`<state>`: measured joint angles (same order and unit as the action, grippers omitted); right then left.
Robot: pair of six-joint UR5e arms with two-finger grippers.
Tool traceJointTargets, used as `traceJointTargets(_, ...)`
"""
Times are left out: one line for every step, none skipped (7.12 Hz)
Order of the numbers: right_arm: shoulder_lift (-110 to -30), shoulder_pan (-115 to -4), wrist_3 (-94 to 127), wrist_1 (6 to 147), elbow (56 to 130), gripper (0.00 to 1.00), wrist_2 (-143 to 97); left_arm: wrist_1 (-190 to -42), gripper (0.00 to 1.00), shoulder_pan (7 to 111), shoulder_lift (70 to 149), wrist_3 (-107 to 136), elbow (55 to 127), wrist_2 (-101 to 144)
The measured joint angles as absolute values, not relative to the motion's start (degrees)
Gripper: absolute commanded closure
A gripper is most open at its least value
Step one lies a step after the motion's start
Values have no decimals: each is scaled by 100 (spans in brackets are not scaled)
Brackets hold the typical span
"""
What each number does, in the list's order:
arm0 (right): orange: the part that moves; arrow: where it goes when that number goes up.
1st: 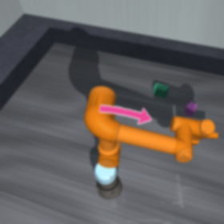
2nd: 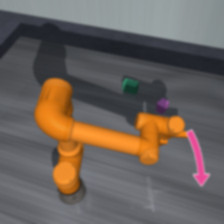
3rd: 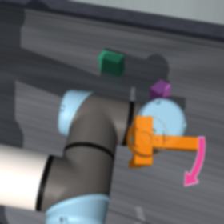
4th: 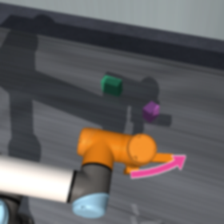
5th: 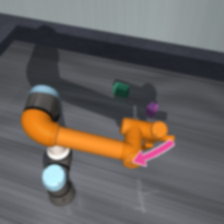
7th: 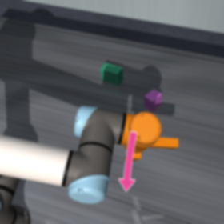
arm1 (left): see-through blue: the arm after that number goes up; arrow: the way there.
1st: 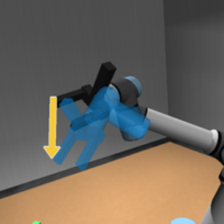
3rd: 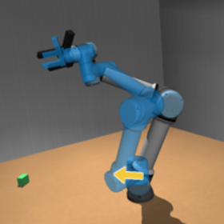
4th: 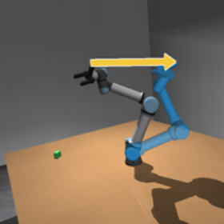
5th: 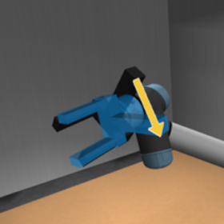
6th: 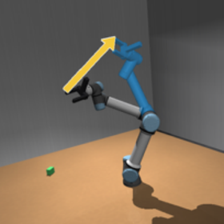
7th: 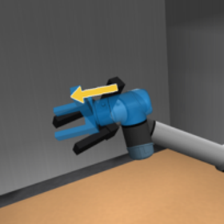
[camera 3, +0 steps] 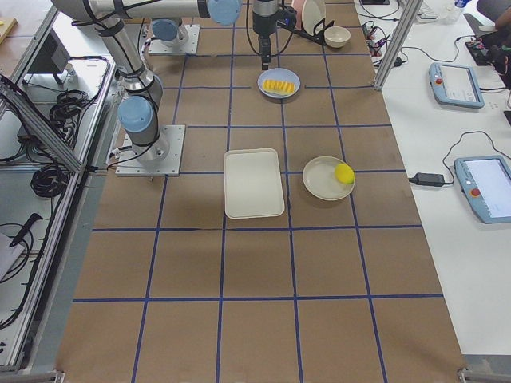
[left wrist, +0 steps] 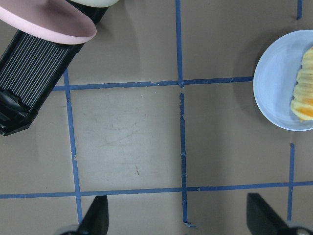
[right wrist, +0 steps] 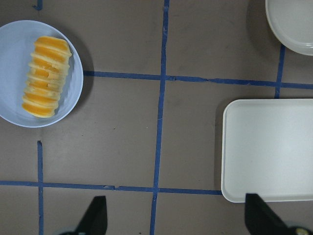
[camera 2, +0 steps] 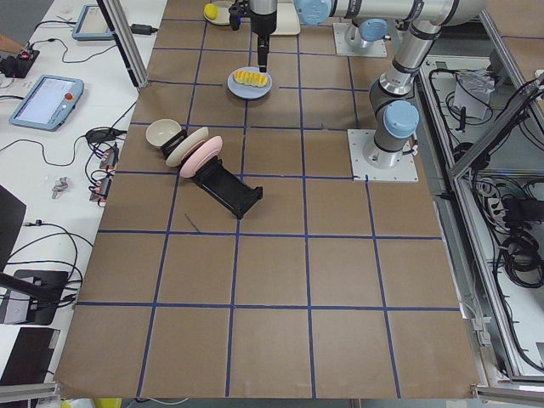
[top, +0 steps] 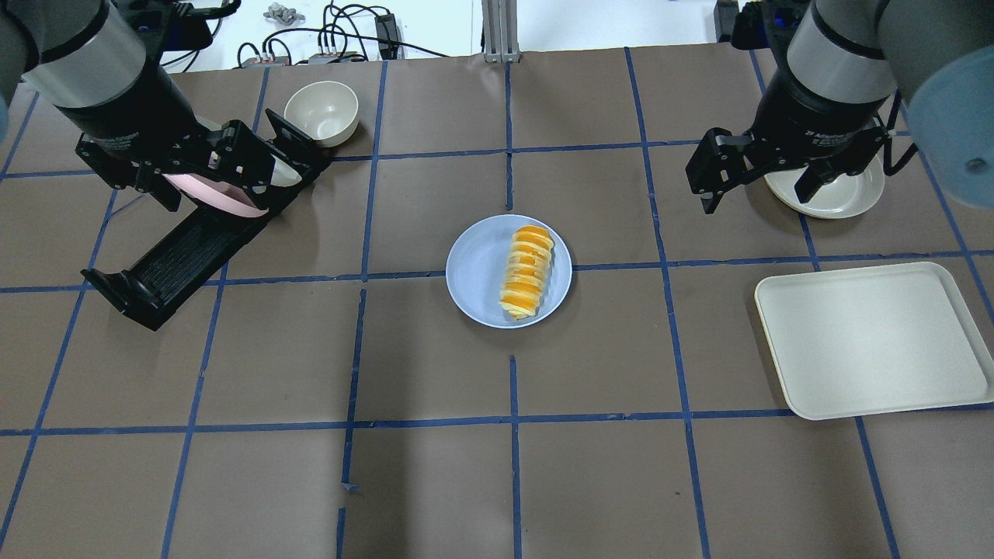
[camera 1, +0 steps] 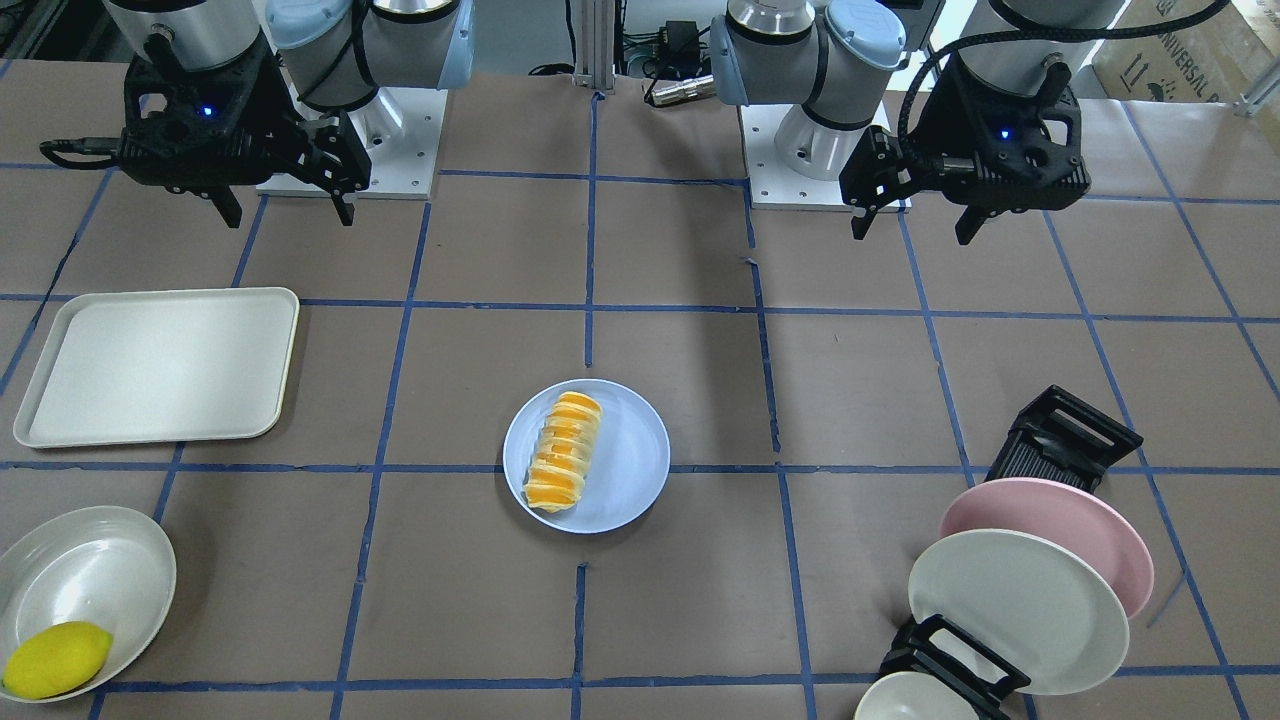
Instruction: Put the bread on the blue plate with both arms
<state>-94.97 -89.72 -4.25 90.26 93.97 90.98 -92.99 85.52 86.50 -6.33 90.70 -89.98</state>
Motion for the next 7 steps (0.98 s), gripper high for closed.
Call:
traceJointTargets(-9463,-8968,-436,9078,9367,1,9091,-9299,0,8552,8649,-633,9071,-8989)
traceJointTargets(-9417,-8958,-445,9120,9336,1,9081,-9299,0,8552,8648,-633,9070,-8985)
traceJointTargets(-9300,-8944,-457,9152,9252,1,9075,-9299,0,8552,8649,-633,9072,-8983)
traceJointTargets(-9136,-8931,-463,9160,9133,1,9074,-9299,0,8552,8649,-635,9075,-8982)
traceJointTargets(-9059,-8931,-458,9160,9072,1,9079,-9299,0,8552,8648,-639,9078,-8982)
traceJointTargets(-9029,-8930,-450,9159,9034,1,9088,-9299,0,8552,8648,-641,9078,-8980)
traceJointTargets(-9013,-8929,-444,9158,9010,1,9098,-9299,0,8552,8648,-641,9082,-8977)
